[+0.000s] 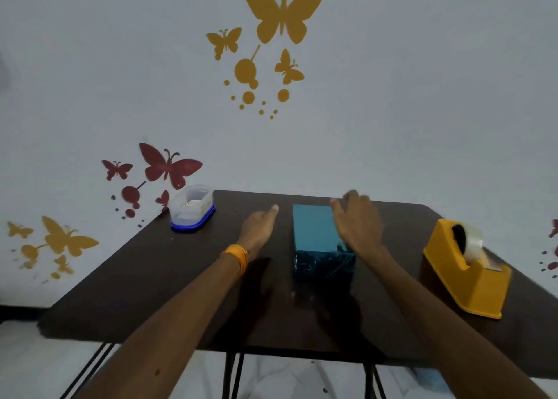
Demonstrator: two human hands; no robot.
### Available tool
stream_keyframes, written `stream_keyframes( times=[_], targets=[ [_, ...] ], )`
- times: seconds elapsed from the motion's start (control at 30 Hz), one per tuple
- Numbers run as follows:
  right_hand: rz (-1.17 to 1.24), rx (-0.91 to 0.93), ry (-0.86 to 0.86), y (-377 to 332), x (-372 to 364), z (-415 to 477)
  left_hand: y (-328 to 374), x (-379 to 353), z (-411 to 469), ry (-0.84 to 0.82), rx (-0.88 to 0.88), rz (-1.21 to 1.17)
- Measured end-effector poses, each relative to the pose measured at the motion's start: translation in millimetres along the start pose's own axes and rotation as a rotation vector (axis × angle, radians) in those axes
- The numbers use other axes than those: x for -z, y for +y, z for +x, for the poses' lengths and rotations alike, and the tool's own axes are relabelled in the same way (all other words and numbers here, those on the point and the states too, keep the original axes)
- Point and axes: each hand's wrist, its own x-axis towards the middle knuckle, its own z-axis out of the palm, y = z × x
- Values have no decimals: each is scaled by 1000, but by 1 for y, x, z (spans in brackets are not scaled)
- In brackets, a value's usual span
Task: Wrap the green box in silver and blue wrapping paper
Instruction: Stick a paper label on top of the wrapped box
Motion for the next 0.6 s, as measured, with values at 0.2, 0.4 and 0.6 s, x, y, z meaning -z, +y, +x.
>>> stream_keyframes(
  times=[0.2,0.4,0.6],
  targets=[
    [451,216,-169,-135,-18,-11,-1,120,14,304,-32,-15],
    [591,100,-442,-229,-123,-8,-26,197,43,442,2,167],
    [467,0,-502,-240,-206,7,-61,199,82,351,89,157]
  ],
)
